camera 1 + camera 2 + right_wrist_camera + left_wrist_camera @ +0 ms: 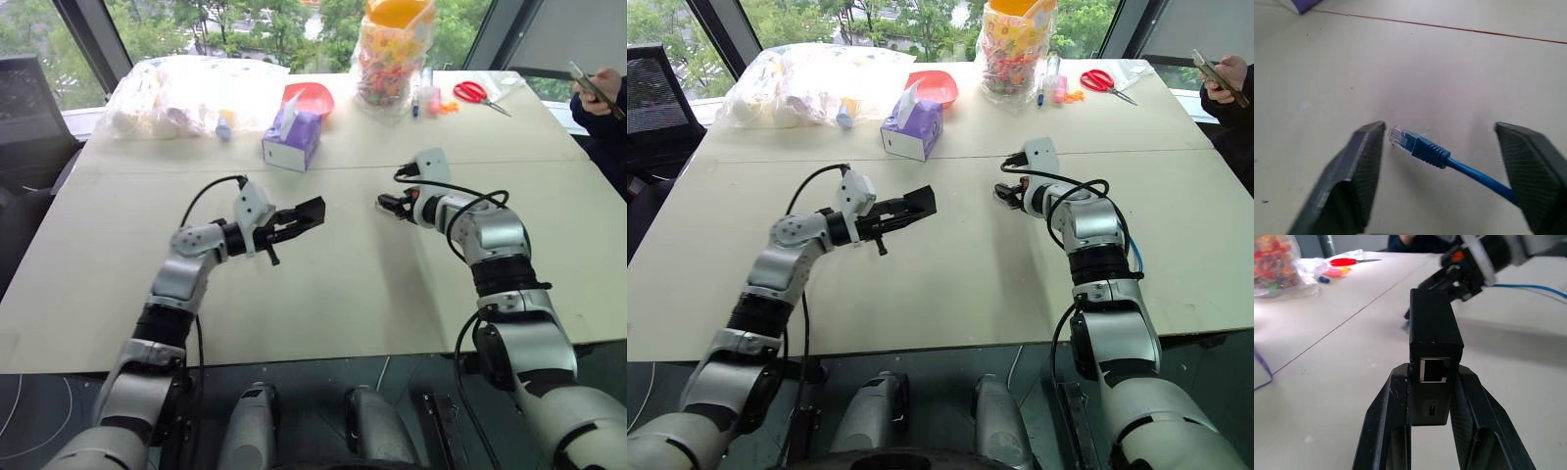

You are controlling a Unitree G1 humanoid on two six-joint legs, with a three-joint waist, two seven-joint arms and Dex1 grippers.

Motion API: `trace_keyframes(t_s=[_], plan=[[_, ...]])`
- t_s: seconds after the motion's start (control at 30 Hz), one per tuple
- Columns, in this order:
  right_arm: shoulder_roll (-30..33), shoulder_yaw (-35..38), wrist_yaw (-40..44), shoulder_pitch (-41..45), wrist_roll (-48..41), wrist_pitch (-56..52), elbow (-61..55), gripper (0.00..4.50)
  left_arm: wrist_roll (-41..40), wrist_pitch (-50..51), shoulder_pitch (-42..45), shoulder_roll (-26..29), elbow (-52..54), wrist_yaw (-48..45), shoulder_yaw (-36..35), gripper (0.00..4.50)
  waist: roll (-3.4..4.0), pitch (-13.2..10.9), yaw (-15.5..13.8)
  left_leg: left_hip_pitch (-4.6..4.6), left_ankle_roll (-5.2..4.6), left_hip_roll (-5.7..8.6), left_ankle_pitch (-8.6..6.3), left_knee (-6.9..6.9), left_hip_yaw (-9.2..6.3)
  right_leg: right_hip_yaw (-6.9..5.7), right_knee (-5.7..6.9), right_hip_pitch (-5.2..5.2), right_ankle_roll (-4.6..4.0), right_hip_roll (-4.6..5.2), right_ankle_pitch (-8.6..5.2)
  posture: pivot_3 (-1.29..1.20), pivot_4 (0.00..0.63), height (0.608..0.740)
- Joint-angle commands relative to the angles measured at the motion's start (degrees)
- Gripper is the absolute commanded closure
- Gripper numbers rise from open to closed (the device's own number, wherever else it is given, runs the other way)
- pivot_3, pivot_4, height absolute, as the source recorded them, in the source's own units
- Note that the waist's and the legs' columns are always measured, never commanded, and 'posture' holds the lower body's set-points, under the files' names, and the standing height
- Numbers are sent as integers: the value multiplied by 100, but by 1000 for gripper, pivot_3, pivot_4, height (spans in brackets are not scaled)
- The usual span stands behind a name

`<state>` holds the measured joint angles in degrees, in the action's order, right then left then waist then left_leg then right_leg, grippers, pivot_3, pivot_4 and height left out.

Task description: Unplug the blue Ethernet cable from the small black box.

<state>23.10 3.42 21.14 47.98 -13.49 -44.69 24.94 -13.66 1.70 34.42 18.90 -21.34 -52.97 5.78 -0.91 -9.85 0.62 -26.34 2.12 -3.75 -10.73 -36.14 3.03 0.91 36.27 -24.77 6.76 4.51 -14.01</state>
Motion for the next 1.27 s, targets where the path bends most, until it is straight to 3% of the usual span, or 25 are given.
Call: trace_keyframes(t_s=[0.03, 0.33, 0.5, 0.57, 0.8, 1.27], plan=[[64, 477, -79, -214, -357, -489, -1041, 51, 124, -360, 147, -135, -337, 199, -99, 3992, 0, 0, 1, 0, 0, 0, 0, 0, 0, 0, 0, 0, 0, 0, 0, 0, 150, 735], [-151, 1251, -420, -1574, -1322, -2192, -3976, 51, 806, -1199, 627, -478, -2122, 711, 74, 3992, 0, 1, -19, -1, 0, 1, 0, -6, -7, -4, 0, 4, 0, 0, 0, 0, 150, 735], [-409, 1336, -691, -1886, -1449, -2485, -4528, 51, 973, -1530, 781, -522, -2729, 748, 47, 3992, 0, 4, -10, 12, -1, 1, 0, -9, -11, -4, 0, 18, -4, 0, -1, 0, 150, 735], [-479, 1347, -763, -1913, -1487, -2545, -4596, 0, 1009, -1559, 813, -512, -2863, 729, 45, 2962, 0, 5, -10, 16, -1, 1, 0, -13, -11, -4, -1, 23, -10, 0, -4, 0, 150, 735], [-483, 1307, -755, -1944, -1654, -2658, -4800, 0, 996, -1525, 642, -289, -2618, 753, -111, 39, 1, 7, 1, 21, -2, 0, 1, -11, -12, -4, 0, 25, -6, 0, -1, 0, 150, 735], [282, 413, 82, -2987, -1644, -1744, -5512, 0, 20, 397, -957, 541, 728, 617, -715, 13, 2, 7, 3, 28, -2, -4, 0, -3, -10, -3, -1, 29, -26, 1, -13, 0, 150, 735]])
